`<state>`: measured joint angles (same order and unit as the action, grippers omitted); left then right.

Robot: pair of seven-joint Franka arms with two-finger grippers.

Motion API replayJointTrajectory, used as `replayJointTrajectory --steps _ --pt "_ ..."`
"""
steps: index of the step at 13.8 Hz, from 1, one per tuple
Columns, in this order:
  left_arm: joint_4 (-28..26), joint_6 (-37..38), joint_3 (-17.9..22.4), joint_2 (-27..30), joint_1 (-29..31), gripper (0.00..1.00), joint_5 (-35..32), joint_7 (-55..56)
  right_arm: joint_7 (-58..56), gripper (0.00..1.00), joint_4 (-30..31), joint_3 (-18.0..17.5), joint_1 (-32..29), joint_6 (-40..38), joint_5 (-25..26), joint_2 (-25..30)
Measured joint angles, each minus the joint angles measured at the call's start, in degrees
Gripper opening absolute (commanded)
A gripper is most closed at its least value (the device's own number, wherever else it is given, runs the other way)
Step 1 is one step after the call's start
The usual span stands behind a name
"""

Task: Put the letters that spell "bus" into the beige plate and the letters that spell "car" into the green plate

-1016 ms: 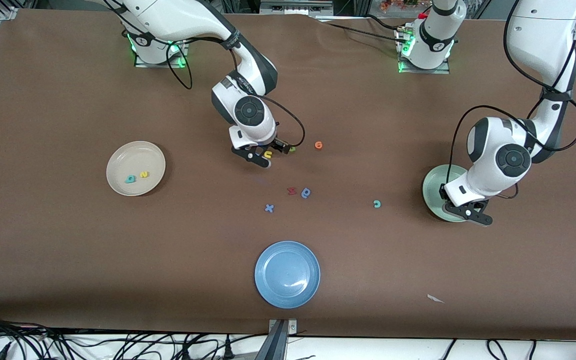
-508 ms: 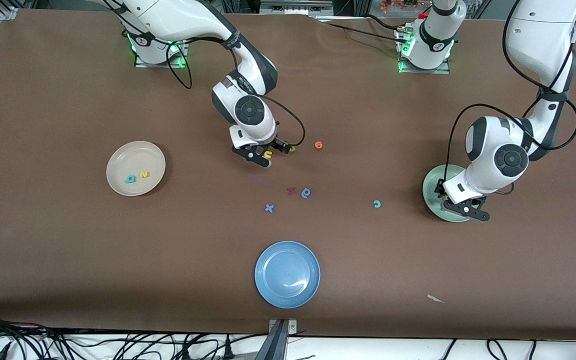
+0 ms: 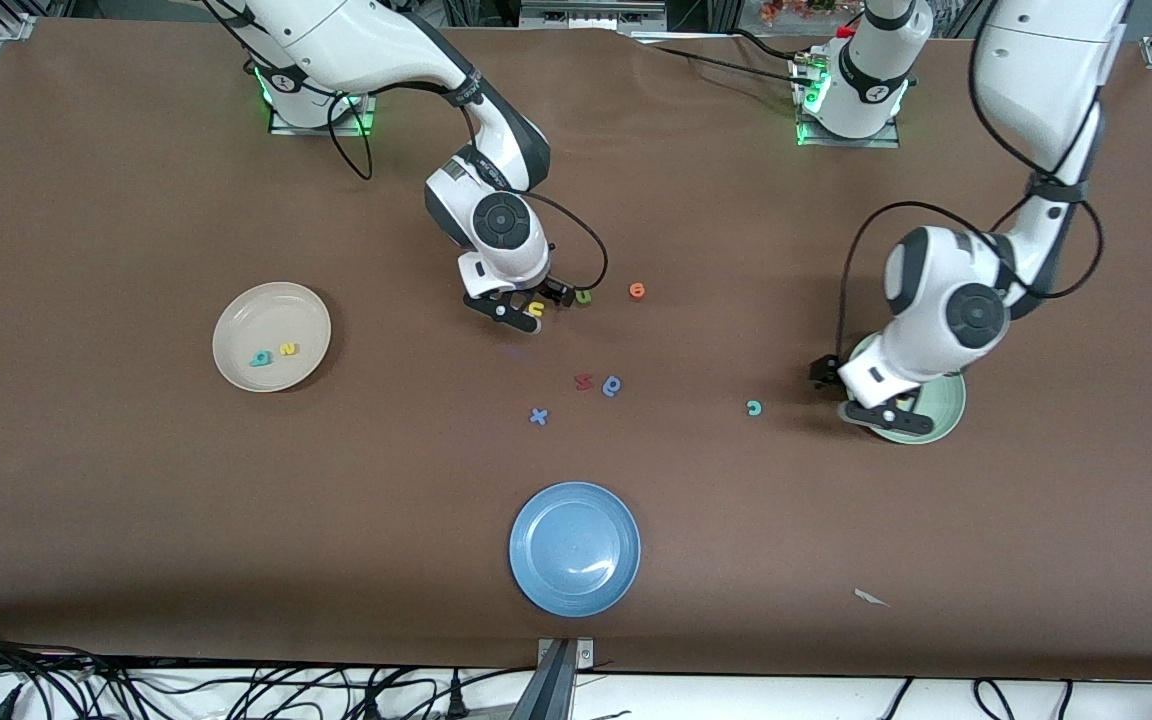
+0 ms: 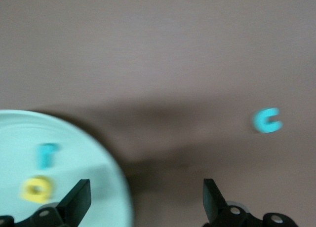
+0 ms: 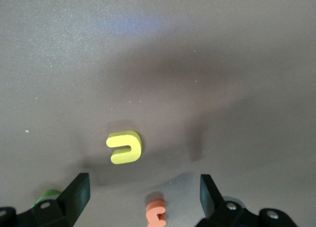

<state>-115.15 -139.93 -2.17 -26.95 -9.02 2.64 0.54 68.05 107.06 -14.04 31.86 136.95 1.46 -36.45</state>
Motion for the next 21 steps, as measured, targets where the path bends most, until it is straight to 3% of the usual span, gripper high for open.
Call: replayJointTrajectory --steps 4,9,12,15,21 --pt "3.43 -0.03 -0.50 -1.65 -5.07 0.99 0.04 10.03 -0.06 0.92 0.10 0.06 0.00 1.29 2.76 -0.14" --pt "10.09 -0.75 -0.68 -7.87 -6.24 0.98 4.35 11.47 -0.41 0.87 0.13 0.54 -0.03 3.18 4.39 -0.77" --pt "11.25 -3.73 -0.77 -10.69 -7.51 0.98 4.48 12.81 -0.67 0.71 0.13 0.72 -0.07 3.44 4.55 -0.90" --pt "11.34 -4.86 -0.77 -12.03 -8.40 0.99 4.48 13.18 -0.74 0.48 0.05 0.72 -0.09 3.65 4.56 -0.75" --pt "11.21 -6.06 -0.65 -12.65 -8.60 0.99 4.42 13.18 -0.82 0.23 0.03 0.70 -0.18 3.58 4.55 -0.40"
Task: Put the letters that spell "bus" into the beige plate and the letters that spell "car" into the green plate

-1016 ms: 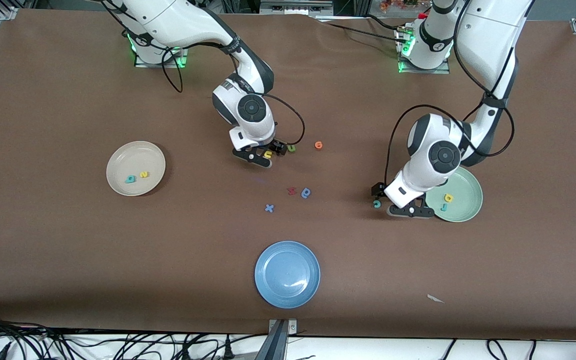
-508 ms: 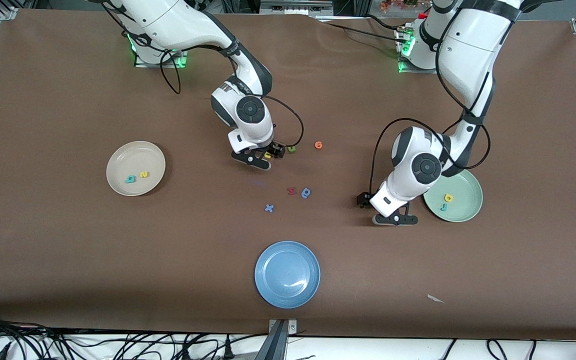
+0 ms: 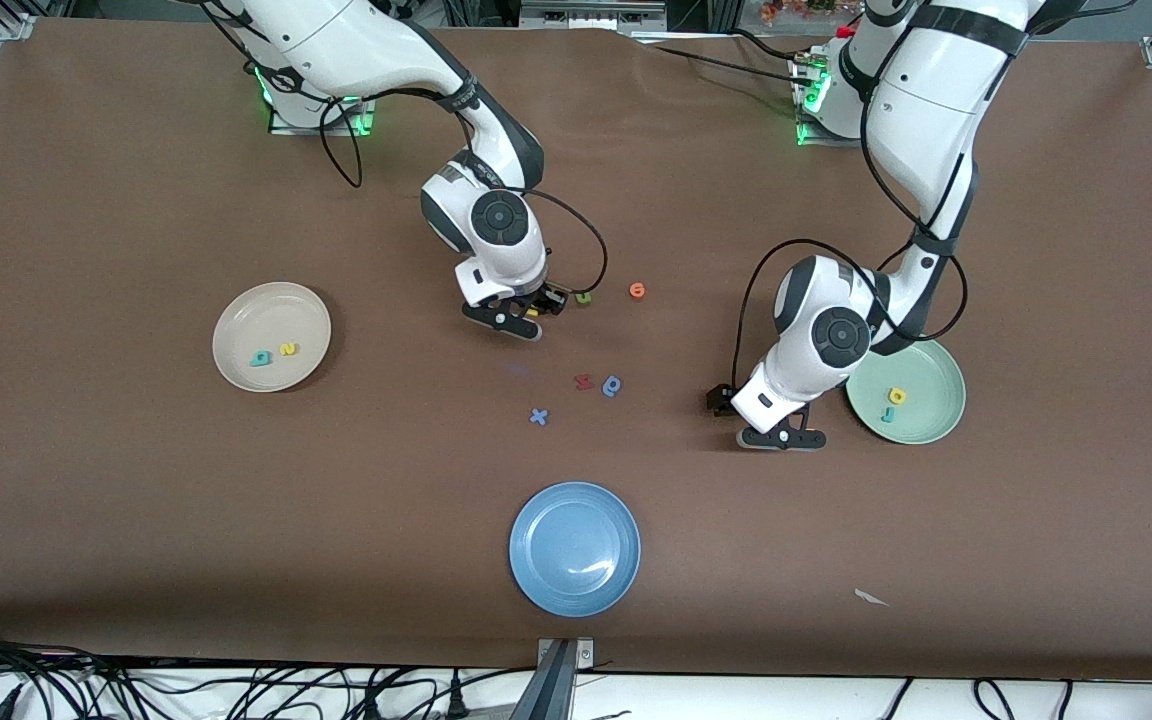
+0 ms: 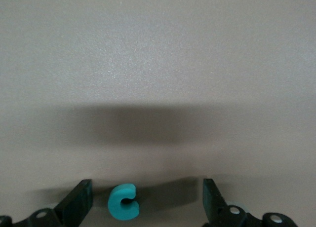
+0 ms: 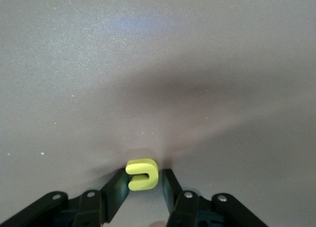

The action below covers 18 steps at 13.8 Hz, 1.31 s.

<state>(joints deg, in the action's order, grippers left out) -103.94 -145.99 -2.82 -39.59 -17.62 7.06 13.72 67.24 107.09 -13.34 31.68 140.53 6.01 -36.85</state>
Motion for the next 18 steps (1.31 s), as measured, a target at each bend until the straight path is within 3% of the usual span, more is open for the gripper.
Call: replayJointTrajectory --steps 2,6,8,13,18 --pt "-0.25 0.00 0.32 -0.08 0.01 0.88 0.00 -0.02 0.00 0.13 -0.01 -0.01 0.00 -0.19 0.00 0.30" --pt "-0.64 -0.24 0.38 0.00 0.03 0.49 -0.02 -0.07 0.00 0.13 -0.04 0.00 -0.02 -0.31 0.00 0.34" --pt "-0.67 -0.23 0.38 0.01 0.00 0.48 -1.28 -0.12 -0.29 0.13 -0.52 0.85 -0.07 -2.75 0.15 0.69" --pt "-0.78 -0.23 0.49 0.00 0.01 0.43 -2.64 -0.14 -11.15 0.13 -3.82 6.74 -1.18 -17.78 0.17 6.55" --pt "-0.78 -0.23 0.65 0.00 0.02 0.31 -2.65 -0.14 -30.12 0.13 -3.83 16.50 -2.54 -23.77 -2.92 11.17"
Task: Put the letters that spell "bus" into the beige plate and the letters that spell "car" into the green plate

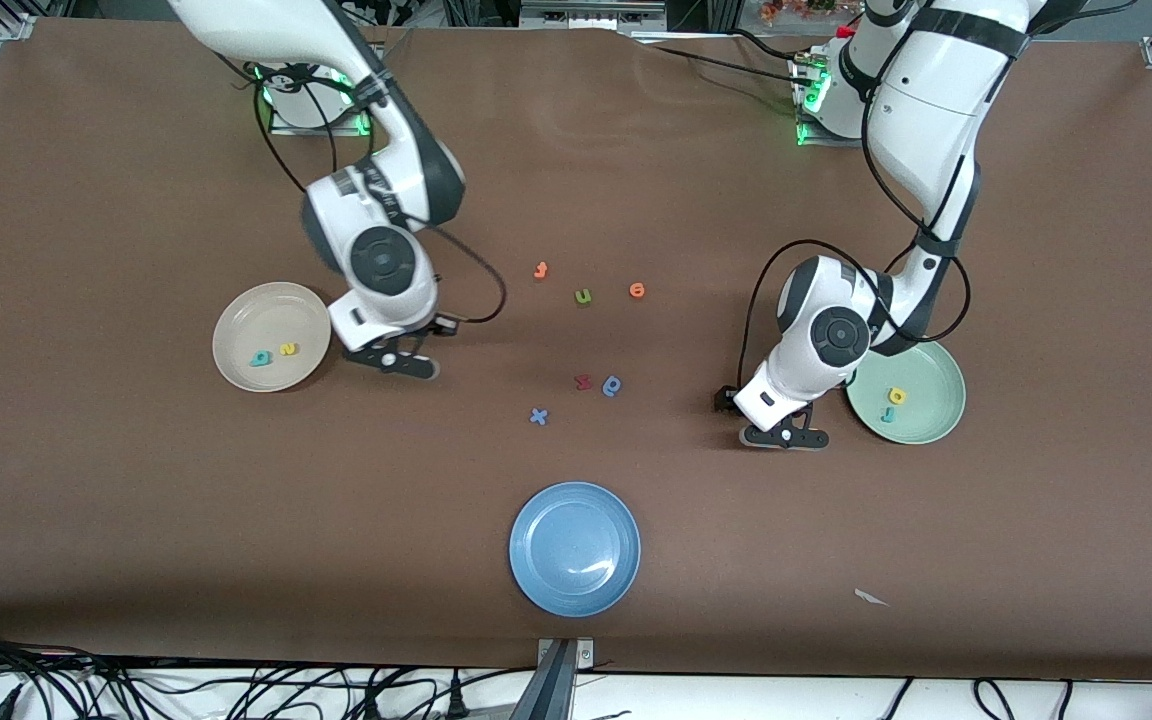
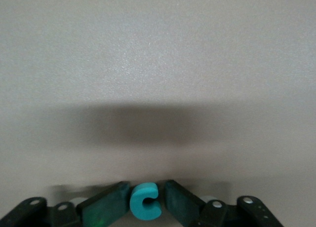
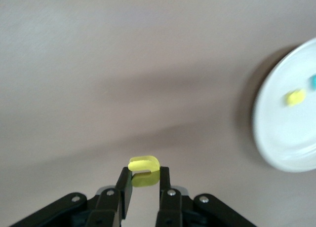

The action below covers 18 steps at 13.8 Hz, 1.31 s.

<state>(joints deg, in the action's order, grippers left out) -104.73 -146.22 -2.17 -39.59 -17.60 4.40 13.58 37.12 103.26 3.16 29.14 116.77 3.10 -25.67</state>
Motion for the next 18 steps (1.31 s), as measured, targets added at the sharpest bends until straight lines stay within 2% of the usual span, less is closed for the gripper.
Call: replayJointTrajectory --steps 3,5,8,10,11,12,13,14,15,18 --pt "0.00 0.00 0.16 0.02 0.01 0.29 -0.60 -0.04 -12.10 0.13 0.35 7.94 -0.45 -1.12 -0.68 0.31" --pt "0.00 0.10 0.42 0.08 0.03 0.29 -1.21 -0.04 -19.43 0.14 1.16 11.44 -2.59 -1.32 -0.80 -0.10" --pt "0.07 1.93 1.38 0.90 0.21 0.29 -2.76 -0.04 -25.32 0.16 3.37 12.07 -7.60 -1.40 -0.89 -0.63" --pt "0.34 5.31 1.52 2.90 0.91 0.29 -4.19 -0.16 -28.02 0.25 5.69 12.10 -9.28 -1.40 -0.92 -0.84" --pt "0.43 7.28 1.65 4.17 1.45 0.29 -4.61 -0.77 -29.48 0.31 6.58 12.17 -9.86 -1.41 -0.93 -0.89" --pt "0.46 9.08 1.77 5.46 2.14 0.29 -4.66 -2.03 -30.82 0.43 7.44 12.27 -10.42 -1.40 -0.95 -0.90" --pt "0.46 10.44 1.88 6.52 2.95 0.29 -4.66 -3.43 -31.60 0.59 8.52 12.43 -10.81 -1.36 -0.98 -0.91" --pt "0.45 11.25 1.92 7.27 3.70 0.29 -4.66 -4.55 -31.88 0.92 9.49 12.51 -11.05 -1.29 -0.98 -0.92" --pt "0.44 11.48 1.92 7.56 4.11 0.29 -4.66 -5.15 -31.95 1.00 10.00 12.59 -11.14 -1.22 -0.99 -0.91" --pt "0.29 11.51 2.01 7.60 4.63 0.29 -4.73 -7.43 -32.16 1.00 7.50 12.65 -11.16 -1.40 -1.45 -0.55"
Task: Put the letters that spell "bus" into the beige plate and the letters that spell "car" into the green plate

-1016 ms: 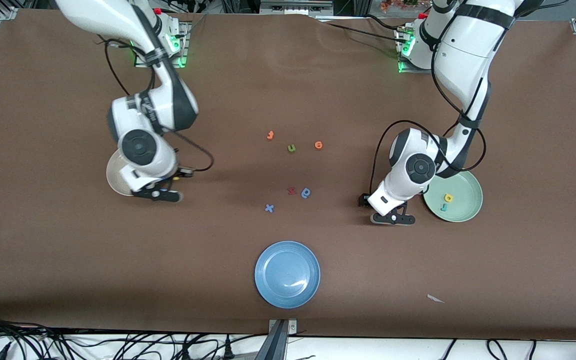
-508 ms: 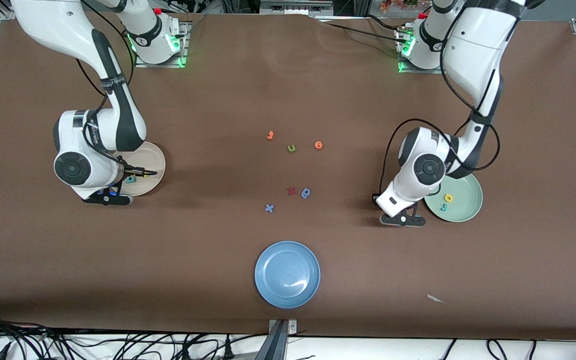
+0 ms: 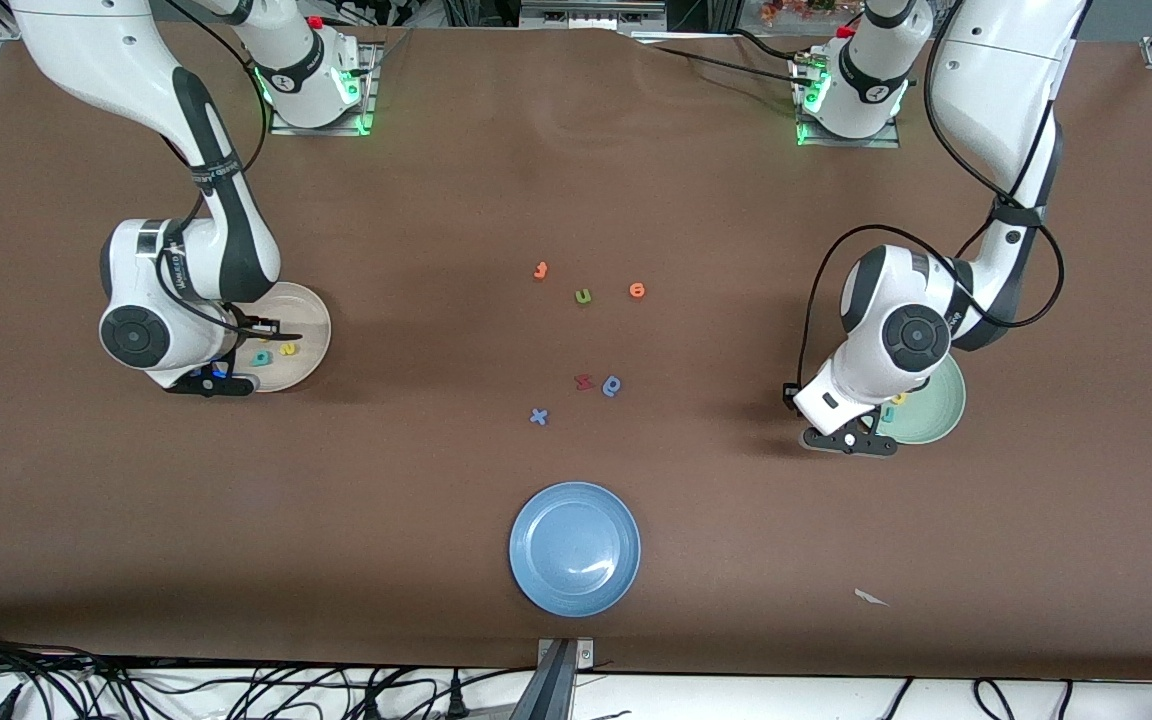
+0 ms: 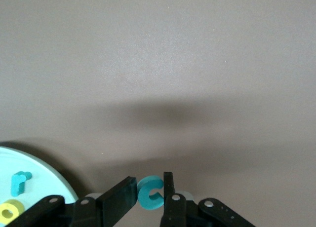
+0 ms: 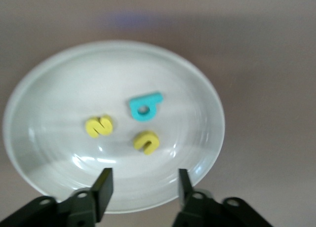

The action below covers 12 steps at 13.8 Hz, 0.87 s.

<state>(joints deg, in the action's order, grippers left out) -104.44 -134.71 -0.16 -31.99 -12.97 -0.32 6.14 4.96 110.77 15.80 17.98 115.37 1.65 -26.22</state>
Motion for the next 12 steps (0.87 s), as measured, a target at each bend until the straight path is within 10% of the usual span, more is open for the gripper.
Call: replayJointTrajectory --steps 6,12 --pt "-0.18 3.32 0.29 1.50 9.56 0.30 -0.05 -16.68 -2.55 1.00 -23.64 1.31 -0.56 -22.16 -0.23 2.09" --pt "-3.39 5.58 0.06 3.80 12.69 1.00 -0.06 -19.36 -6.07 1.00 -36.27 2.47 -0.81 -33.12 -2.03 7.58"
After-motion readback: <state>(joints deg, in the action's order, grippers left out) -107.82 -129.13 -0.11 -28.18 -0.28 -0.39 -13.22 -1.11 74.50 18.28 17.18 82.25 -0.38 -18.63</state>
